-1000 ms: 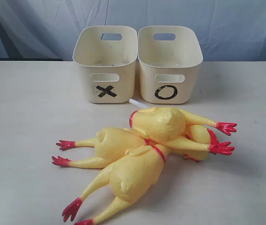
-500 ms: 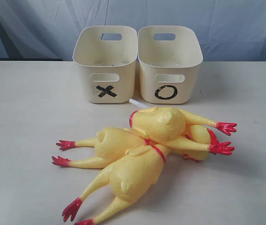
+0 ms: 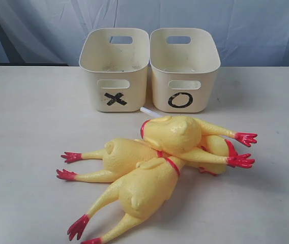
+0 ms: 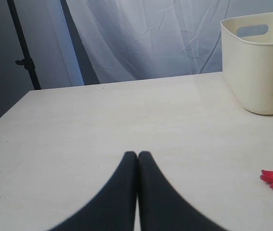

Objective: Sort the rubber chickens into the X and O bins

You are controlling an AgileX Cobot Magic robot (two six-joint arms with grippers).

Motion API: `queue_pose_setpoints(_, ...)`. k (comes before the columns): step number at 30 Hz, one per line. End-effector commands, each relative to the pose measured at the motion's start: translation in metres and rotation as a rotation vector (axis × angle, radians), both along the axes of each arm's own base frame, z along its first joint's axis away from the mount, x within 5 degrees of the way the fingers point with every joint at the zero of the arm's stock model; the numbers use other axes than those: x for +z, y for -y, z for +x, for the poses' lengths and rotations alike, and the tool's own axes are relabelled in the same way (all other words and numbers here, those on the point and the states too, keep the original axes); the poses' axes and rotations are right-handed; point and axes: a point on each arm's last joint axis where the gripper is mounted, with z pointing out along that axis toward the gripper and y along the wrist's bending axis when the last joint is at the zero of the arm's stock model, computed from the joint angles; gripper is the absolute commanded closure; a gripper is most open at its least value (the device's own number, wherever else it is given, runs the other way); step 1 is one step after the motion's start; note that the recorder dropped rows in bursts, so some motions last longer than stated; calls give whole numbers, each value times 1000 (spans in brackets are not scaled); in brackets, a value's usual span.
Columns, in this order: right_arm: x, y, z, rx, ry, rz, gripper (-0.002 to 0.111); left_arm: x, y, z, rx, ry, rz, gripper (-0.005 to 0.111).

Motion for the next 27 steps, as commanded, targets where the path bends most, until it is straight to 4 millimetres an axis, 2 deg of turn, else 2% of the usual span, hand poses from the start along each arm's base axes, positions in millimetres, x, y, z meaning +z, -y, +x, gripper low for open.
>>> queue_pose_setpoints(1,0,0,0,-5,12,3,107,0,0,0,-1,12,-7,107)
queue_pose_setpoints(22,0,0,0,-5,12,3,107,2,1,0,-5,29,-19,107)
queue_pose_setpoints(23,0,0,0,-5,12,3,107,3,2,0,-10,46,-67,107)
queue_pose_setpoints(27,0,0,0,-5,12,3,107,14,6,1,-28,165,-440,107)
